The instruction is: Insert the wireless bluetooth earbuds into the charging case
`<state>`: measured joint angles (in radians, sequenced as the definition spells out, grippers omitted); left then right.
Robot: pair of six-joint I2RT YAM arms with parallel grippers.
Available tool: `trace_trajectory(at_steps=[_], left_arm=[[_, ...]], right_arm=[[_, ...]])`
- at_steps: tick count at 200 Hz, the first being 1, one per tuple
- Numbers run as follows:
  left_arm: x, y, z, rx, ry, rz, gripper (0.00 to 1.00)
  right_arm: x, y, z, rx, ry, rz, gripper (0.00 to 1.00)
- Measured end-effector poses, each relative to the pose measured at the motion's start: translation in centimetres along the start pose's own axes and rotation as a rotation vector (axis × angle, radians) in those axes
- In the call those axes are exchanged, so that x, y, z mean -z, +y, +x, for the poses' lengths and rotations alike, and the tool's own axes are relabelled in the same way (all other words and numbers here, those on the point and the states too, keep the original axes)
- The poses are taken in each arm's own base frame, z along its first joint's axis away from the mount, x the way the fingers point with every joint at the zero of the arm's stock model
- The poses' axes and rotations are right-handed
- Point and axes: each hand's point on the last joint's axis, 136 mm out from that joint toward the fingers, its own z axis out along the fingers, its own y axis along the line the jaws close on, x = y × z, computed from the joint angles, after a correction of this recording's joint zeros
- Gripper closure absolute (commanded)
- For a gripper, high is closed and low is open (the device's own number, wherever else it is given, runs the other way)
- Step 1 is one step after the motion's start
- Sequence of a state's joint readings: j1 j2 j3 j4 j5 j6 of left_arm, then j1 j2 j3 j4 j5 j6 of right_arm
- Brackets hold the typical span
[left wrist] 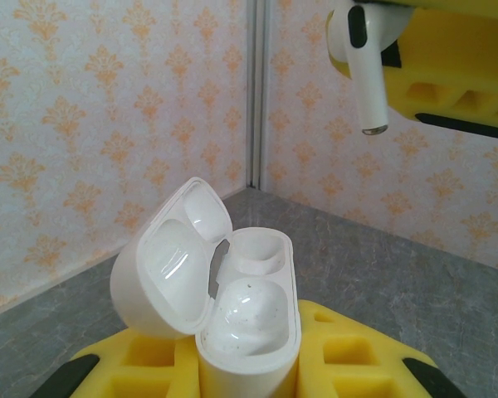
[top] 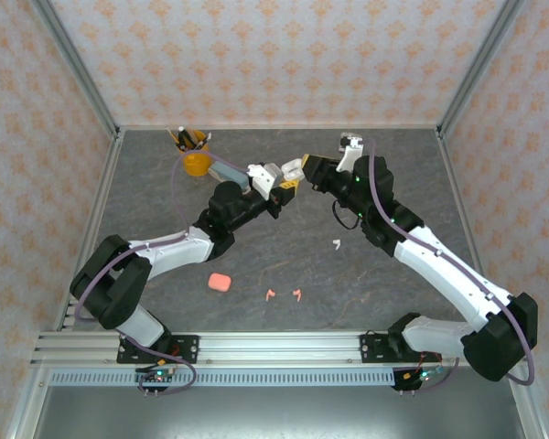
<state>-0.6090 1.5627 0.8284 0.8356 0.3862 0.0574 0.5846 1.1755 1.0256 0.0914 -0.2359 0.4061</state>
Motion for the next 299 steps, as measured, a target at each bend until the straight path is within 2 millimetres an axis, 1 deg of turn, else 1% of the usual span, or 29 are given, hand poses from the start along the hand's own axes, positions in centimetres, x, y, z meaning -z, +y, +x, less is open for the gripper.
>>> trace_trajectory(at_steps=[64, 79, 95, 120, 154, 187, 211, 254, 299], left_arm=[[-0.2, 0.0, 0.0, 0.003, 0.014, 0.004, 1.0], [-0.2, 0.0, 0.0, 0.003, 0.013, 0.004, 1.0], [-0.2, -0.1, 0.0, 0.003, 0.014, 0.007, 1.0], [-0.3, -0.8, 0.0, -0.003, 0.013, 0.021, 1.0], [-0.4, -2.2, 0.1, -0.052, 0.015, 0.051, 1.0], [-0.4, -2.5, 0.2, -0.071, 0.018, 0.055, 1.0], [-0.4, -2.4, 0.2, -0.07, 0.02, 0.053, 1.0], [-0.4, -2.4, 0.2, -0.066, 0.019, 0.053, 1.0], [-0.4, -2.4, 0.2, -0.053, 0.02, 0.053, 1.0]], right_arm=[[-0.2, 0.6, -0.2, -0.007, -0.032, -0.033, 0.75], [-0.5, 0.6, -0.2, -0.009, -0.038, -0.037, 0.75], [-1.0, 0.3, 0.2, -0.01, -0.028, -0.031, 0.75], [-1.4, 0.0, 0.7, -0.014, -0.013, -0.024, 0.75], [-1.4, 0.4, 0.7, -0.018, -0.011, -0.046, 0.75], [-1.3, 0.1, 1.5, -0.021, 0.001, -0.05, 0.75], [-0.8, -0.3, 2.2, -0.025, 0.008, -0.046, 0.75], [0.1, 0.1, 1.7, -0.024, -0.008, -0.061, 0.76], [0.1, 0.1, 1.8, -0.034, -0.01, -0.063, 0.76]])
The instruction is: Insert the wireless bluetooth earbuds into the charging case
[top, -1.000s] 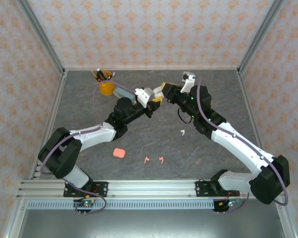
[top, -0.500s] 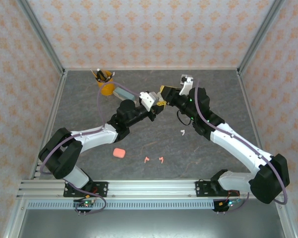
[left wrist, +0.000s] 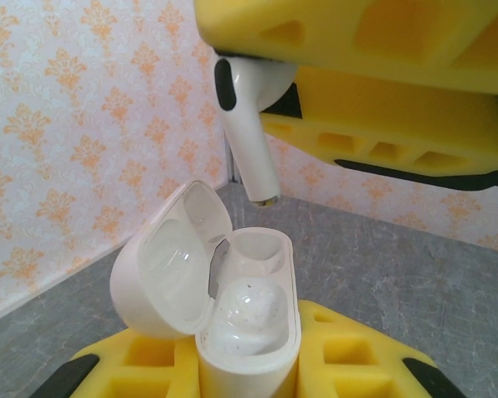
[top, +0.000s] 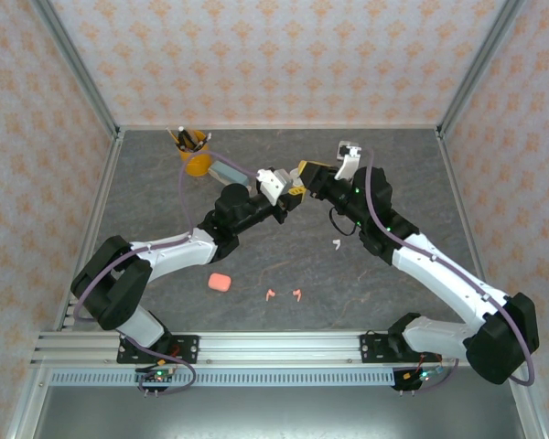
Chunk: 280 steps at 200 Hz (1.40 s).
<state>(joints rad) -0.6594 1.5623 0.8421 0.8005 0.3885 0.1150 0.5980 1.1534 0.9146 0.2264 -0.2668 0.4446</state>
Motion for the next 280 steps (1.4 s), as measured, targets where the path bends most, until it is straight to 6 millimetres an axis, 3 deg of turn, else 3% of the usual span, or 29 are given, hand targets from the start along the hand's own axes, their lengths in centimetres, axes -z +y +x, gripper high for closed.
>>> trace_trajectory(at_steps=[164, 280], left_arm=[[0.0, 0.0, -0.1, 0.035, -0.003, 0.0, 1.0], [0.0, 0.1, 0.0, 0.038, 0.002, -0.003, 1.0]], right_arm=[[-1.7, -1.4, 1.6, -0.031, 0.027, 0.022, 0.76], [-1.7, -1.6, 2.0, -0.046, 0.01, 0.006, 0.76]])
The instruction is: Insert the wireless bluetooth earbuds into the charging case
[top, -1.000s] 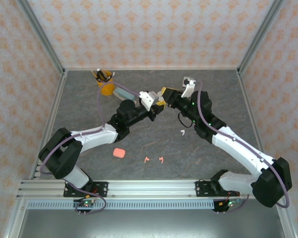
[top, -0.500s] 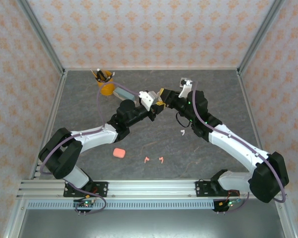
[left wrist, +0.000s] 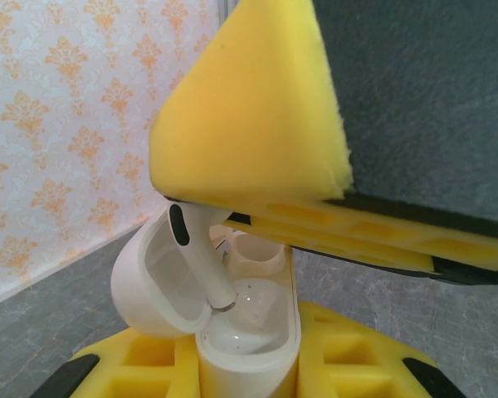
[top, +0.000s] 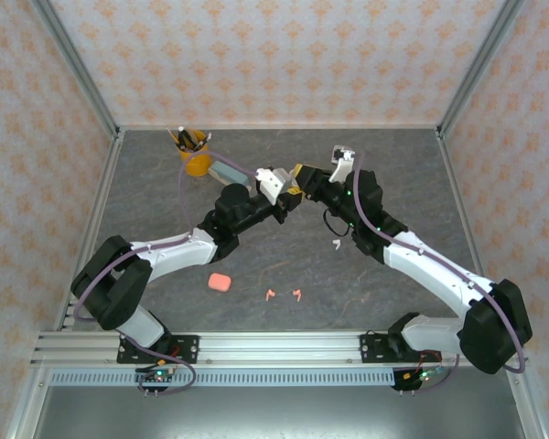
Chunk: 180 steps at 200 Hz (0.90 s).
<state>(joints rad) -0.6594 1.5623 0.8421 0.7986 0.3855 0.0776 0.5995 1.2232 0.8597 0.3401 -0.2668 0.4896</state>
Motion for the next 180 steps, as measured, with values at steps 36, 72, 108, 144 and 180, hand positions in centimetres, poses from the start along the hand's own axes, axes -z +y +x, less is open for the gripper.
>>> trace_trajectory(at_steps=[36, 72, 108, 144, 180], left_arm=[[0.0, -0.01, 0.25, 0.003, 0.01, 0.0, 1.0], [0.0, -0.01, 0.44, 0.005, 0.018, 0.001, 1.0], [0.01, 0.0, 0.5, 0.006, 0.02, 0.0, 1.0], [0.01, 0.0, 0.56, 0.006, 0.023, 0.0, 1.0], [0.01, 0.0, 0.6, 0.007, 0.024, 0.0, 1.0]], right_arm=[[0.04, -0.2, 0.23, -0.007, -0.006, -0.004, 0.76], [0.12, -0.35, 0.41, -0.014, -0.009, -0.007, 0.76], [0.48, -0.46, 0.59, -0.023, -0.009, -0.008, 0.76], [0.62, -0.66, 0.84, -0.033, -0.006, -0.006, 0.76], [0.65, -0.7, 0.9, -0.034, -0.006, -0.006, 0.76]])
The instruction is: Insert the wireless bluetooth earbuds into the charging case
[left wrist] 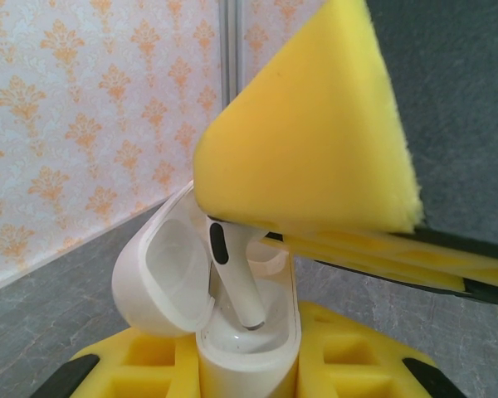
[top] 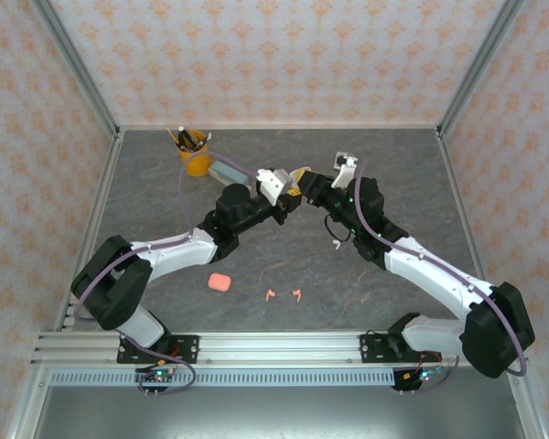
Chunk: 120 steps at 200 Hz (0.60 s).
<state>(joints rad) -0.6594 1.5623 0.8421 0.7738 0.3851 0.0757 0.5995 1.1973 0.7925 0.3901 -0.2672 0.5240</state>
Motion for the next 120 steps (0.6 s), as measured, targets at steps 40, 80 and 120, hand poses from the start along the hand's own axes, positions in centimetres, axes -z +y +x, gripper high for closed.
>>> trace_trajectory(at_steps=[40, 80, 120], left_arm=[[0.0, 0.02, 0.01, 0.001, 0.0, -0.001, 1.0], [0.01, 0.41, 0.14, 0.008, 0.006, -0.022, 1.0], [0.02, 0.6, 0.43, 0.01, 0.017, -0.033, 1.0]], right_arm=[[-0.12, 0.02, 0.05, -0.007, 0.001, -0.004, 0.76], [-0.67, -0.13, 0.15, -0.018, -0.004, -0.009, 0.76], [-0.96, -0.25, 0.42, -0.017, -0.001, -0.009, 0.76]])
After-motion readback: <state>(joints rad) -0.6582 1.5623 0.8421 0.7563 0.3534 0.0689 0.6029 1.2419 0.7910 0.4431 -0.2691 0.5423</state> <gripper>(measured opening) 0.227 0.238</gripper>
